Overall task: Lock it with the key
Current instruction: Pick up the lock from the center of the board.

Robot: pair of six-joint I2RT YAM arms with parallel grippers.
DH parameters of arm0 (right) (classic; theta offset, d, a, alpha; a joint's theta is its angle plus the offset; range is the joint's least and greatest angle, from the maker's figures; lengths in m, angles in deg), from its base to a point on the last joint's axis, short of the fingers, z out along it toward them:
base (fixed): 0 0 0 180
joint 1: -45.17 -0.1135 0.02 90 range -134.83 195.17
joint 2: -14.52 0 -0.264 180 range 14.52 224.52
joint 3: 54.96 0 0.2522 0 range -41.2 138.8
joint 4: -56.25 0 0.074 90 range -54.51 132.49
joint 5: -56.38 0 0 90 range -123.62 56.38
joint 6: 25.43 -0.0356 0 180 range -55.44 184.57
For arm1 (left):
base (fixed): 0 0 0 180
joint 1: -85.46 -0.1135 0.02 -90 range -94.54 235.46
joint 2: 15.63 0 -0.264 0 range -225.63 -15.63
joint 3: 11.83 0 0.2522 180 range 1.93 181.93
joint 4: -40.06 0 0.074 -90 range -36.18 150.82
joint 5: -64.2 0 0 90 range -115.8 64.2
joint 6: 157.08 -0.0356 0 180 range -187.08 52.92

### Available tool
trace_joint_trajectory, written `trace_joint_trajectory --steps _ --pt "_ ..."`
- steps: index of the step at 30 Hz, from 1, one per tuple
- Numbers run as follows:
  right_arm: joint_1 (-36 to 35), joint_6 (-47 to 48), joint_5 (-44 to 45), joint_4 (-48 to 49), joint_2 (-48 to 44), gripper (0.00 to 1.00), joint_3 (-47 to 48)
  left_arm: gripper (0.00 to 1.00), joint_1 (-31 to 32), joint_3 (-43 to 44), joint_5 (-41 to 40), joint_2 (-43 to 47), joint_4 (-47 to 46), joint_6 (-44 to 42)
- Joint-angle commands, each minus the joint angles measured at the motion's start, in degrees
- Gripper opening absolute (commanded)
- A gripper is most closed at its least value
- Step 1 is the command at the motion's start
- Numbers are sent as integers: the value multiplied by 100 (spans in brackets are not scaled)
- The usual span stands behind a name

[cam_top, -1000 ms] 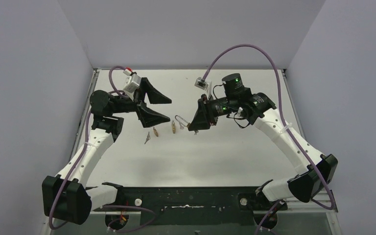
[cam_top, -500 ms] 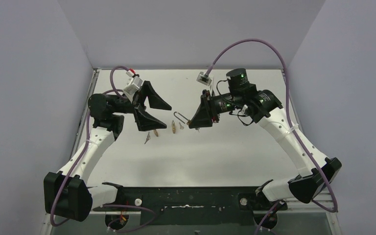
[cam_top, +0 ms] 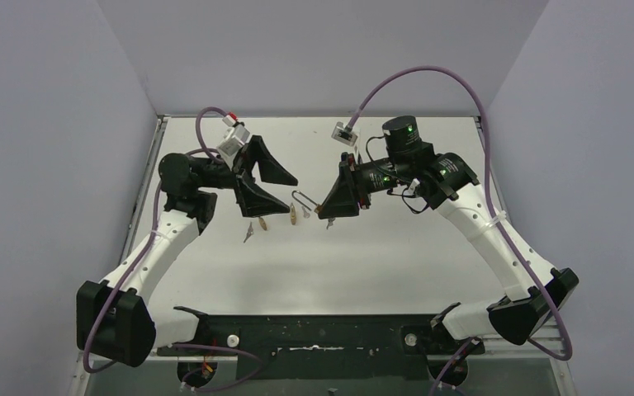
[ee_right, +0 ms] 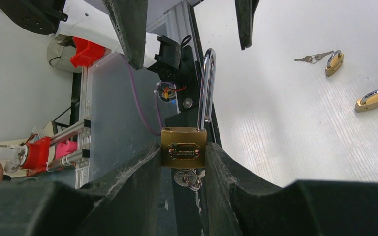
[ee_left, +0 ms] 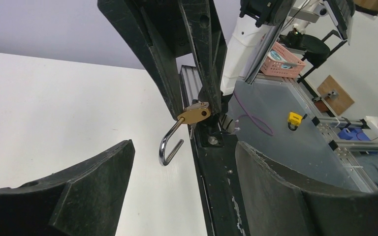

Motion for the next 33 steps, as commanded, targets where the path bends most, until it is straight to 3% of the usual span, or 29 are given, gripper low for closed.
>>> trace_joint_trajectory --steps 1,21,23,25,30,33 --pt "-59 -107 -213 369 -142 13 306 70 175 340 24 -68 -59 -19" --pt "-61 -28 -213 342 -66 14 356 33 324 475 195 -461 -324 385" --pt "-59 -22 -213 348 -61 14 366 24 330 474 227 -501 -510 538" --pt "-59 -16 -213 340 -42 14 369 0 324 478 271 -560 -810 780" --pt "-47 22 -148 313 12 17 426 0 329 449 315 -674 -1858 1560" --pt "-46 150 31 129 91 32 587 0 289 542 220 -734 -1973 1756"
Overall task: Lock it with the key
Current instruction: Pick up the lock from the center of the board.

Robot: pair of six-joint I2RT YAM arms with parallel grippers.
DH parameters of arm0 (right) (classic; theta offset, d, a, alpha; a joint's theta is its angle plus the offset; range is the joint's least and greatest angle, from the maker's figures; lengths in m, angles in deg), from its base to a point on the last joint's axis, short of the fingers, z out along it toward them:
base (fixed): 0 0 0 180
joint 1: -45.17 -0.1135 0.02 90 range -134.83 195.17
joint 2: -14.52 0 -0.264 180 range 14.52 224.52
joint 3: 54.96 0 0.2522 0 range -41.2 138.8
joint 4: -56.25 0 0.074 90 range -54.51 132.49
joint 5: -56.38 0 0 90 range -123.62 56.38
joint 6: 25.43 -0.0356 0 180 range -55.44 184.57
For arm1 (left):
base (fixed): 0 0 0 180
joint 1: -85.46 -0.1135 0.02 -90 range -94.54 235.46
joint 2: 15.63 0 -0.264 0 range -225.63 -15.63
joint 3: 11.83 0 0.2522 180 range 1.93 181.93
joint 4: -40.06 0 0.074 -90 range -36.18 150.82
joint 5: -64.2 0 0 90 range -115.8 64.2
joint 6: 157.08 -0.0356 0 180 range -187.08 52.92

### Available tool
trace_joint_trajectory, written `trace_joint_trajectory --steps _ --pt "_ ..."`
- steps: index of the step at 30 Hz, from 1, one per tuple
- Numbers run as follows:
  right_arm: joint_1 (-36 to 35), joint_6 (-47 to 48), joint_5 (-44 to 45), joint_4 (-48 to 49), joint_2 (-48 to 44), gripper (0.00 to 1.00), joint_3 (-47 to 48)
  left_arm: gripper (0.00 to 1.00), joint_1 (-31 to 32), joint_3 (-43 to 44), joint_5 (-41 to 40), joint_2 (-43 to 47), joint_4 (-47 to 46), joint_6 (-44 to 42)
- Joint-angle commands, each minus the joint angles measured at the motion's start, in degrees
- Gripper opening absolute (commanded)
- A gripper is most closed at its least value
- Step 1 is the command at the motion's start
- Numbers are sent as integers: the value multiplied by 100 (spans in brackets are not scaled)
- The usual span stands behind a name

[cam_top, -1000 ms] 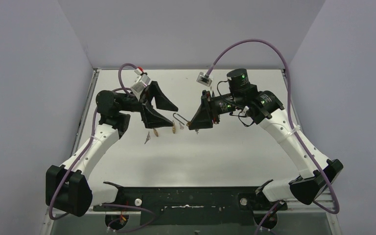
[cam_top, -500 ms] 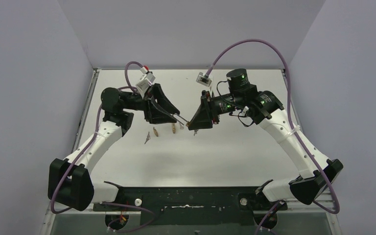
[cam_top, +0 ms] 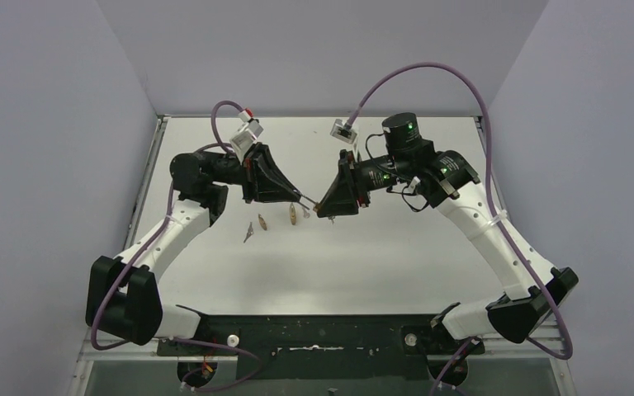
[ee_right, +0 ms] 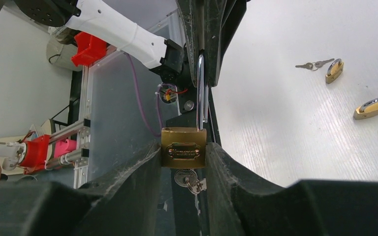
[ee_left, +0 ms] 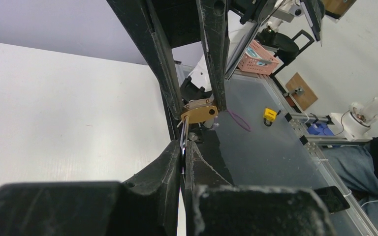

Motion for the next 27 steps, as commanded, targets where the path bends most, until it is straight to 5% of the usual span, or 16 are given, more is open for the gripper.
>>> trace_joint_trajectory --steps 1,6,8,13,18,23,27 --pt "-12 200 137 17 86 39 542 0 -36 370 -88 -63 -799 546" --pt "122 414 688 -129 72 82 938 0 -276 364 -684 -43 -961 642" --pt "274 307 845 218 -135 87 906 0 -366 294 -998 15 -1014 614" --pt "1026 -1662 702 3884 -1186 99 -592 0 -539 -150 -2256 323 -1290 432" --pt "1116 -2586 362 5781 -1097 97 -1123 0 -525 -699 -3707 578 -1597 296" --pt "1093 -3195 456 7476 -981 93 -1587 0 -459 -649 -4045 732 -1599 285" --pt "1052 -3308 559 7944 -824 91 -1653 0 -423 -587 -4146 817 -1599 325"
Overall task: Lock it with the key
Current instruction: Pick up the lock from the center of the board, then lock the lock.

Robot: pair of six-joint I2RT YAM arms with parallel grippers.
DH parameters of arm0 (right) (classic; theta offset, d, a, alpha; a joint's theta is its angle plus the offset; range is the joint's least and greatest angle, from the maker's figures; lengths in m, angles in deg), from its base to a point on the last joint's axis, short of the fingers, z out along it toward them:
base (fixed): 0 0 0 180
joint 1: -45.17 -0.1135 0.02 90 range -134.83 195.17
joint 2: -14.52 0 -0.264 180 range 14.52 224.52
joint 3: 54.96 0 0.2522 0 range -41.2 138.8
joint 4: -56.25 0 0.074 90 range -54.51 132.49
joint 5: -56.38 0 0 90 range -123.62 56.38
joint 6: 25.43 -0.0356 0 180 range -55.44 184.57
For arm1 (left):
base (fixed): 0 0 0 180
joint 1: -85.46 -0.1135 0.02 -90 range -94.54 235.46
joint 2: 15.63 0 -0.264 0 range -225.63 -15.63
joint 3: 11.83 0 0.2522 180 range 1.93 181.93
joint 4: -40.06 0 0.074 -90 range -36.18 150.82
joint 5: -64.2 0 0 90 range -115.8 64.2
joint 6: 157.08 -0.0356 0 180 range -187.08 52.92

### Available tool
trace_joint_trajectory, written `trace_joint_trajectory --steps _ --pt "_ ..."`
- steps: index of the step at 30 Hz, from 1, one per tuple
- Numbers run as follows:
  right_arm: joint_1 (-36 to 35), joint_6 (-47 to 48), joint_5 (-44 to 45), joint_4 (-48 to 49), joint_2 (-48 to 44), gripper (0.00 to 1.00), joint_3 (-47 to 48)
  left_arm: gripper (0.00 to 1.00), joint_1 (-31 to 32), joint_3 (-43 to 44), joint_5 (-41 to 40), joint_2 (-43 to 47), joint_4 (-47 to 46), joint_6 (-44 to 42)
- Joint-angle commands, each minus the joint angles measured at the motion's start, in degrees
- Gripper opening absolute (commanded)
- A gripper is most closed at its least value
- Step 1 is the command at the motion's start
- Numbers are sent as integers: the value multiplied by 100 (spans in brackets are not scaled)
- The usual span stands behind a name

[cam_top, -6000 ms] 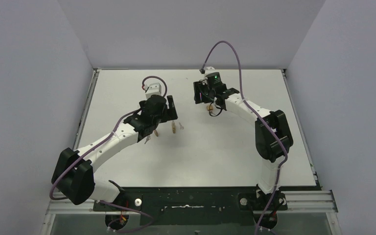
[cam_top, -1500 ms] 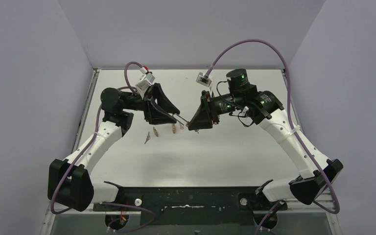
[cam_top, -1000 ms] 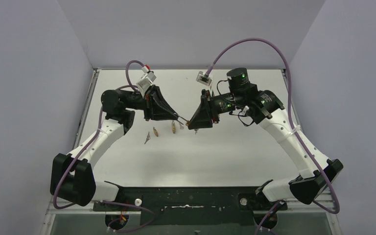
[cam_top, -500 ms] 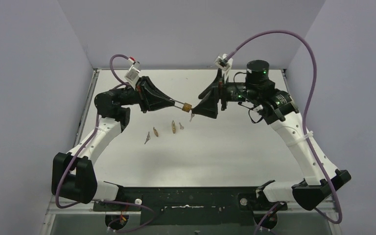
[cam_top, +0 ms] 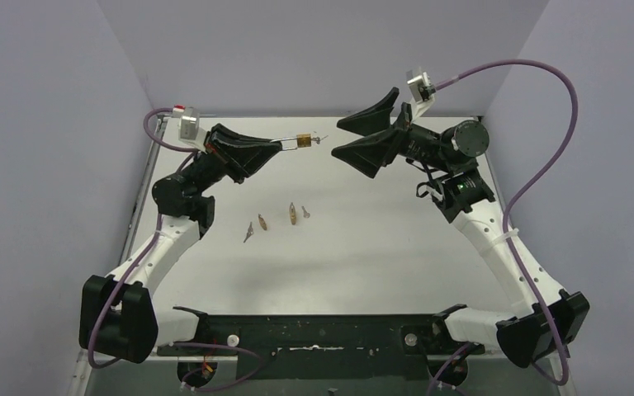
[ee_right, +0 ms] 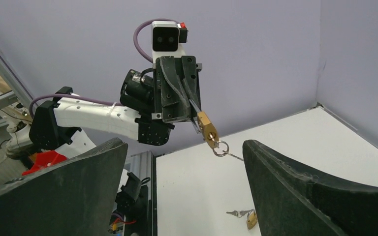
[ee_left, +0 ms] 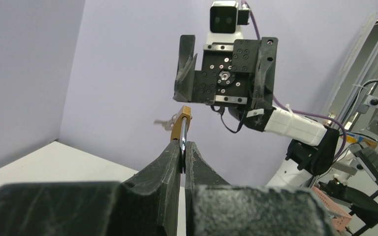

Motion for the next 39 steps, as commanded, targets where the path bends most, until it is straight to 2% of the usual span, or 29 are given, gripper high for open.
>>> trace_joint_trajectory --steps 1,5,22,36,39 --pt "-87 -406 83 1507 139 90 -4 0 66 178 -557 287 -432 -45" --pt "-192 -495 100 1844 281 86 24 0 114 223 -572 296 -432 -8" --pt "-603 -55 199 1406 761 69 409 0 154 246 -573 377 -432 33" --pt "-819 136 136 1085 955 42 611 0 153 215 -599 377 -432 16" --pt "-848 191 128 1007 980 40 645 0 156 209 -613 395 -432 29"
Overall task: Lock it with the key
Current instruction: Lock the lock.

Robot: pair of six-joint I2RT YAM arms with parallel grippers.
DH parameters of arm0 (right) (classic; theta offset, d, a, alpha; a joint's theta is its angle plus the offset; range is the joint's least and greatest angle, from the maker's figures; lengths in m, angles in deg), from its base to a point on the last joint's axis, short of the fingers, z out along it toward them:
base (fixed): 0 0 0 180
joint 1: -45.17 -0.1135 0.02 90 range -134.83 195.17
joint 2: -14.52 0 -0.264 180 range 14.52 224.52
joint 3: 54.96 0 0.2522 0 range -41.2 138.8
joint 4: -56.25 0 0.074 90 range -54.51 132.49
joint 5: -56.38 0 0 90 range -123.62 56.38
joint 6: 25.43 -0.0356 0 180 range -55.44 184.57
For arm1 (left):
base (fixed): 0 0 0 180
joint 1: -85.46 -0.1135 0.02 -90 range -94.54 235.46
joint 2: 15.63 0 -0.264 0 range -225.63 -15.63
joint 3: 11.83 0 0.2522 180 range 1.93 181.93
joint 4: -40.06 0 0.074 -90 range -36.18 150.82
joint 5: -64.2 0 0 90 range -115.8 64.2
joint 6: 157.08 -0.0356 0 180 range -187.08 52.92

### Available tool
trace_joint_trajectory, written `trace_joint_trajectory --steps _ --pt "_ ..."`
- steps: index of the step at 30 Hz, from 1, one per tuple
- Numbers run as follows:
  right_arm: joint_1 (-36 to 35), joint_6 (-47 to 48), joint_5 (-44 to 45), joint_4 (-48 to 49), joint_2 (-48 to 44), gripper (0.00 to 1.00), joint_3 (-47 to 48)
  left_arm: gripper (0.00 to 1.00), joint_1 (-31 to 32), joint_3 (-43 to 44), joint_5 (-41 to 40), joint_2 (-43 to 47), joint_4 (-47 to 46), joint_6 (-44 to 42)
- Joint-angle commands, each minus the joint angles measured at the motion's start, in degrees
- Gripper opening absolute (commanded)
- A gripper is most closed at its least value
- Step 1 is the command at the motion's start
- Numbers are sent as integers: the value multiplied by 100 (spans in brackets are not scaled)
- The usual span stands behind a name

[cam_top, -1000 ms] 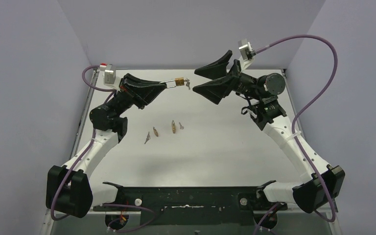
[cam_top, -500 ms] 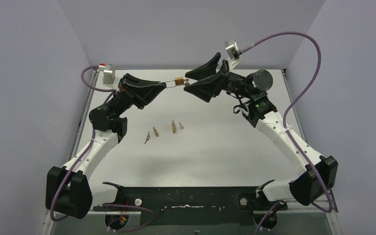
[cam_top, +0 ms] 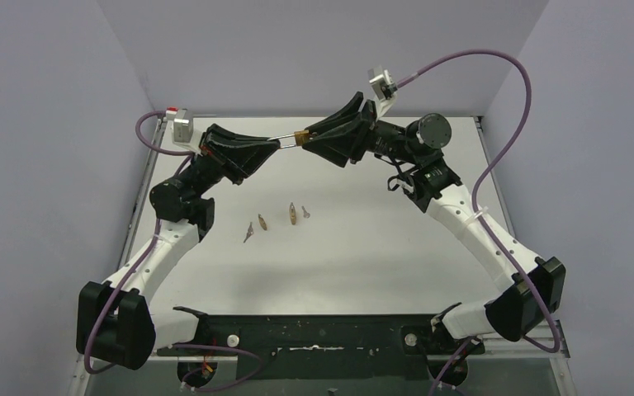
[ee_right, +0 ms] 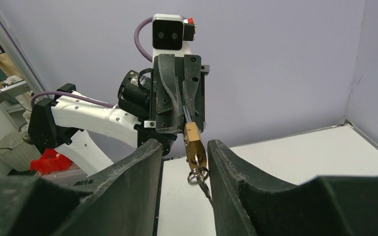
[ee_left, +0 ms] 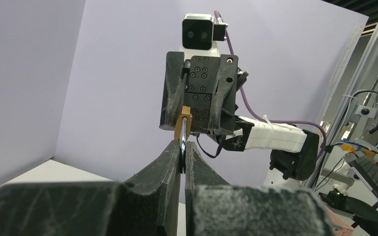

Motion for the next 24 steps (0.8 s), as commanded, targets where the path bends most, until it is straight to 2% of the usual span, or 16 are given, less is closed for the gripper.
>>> trace_joint_trajectory --steps 1,12,24 --pt "-101 158 22 66 33 40 266 0 20 213 -187 184 -312 -10" --pt "-164 209 -17 -26 82 34 338 0 17 205 -179 209 -312 -10" --pt "-174 218 -22 -14 94 37 359 0 29 179 -137 130 -316 -2"
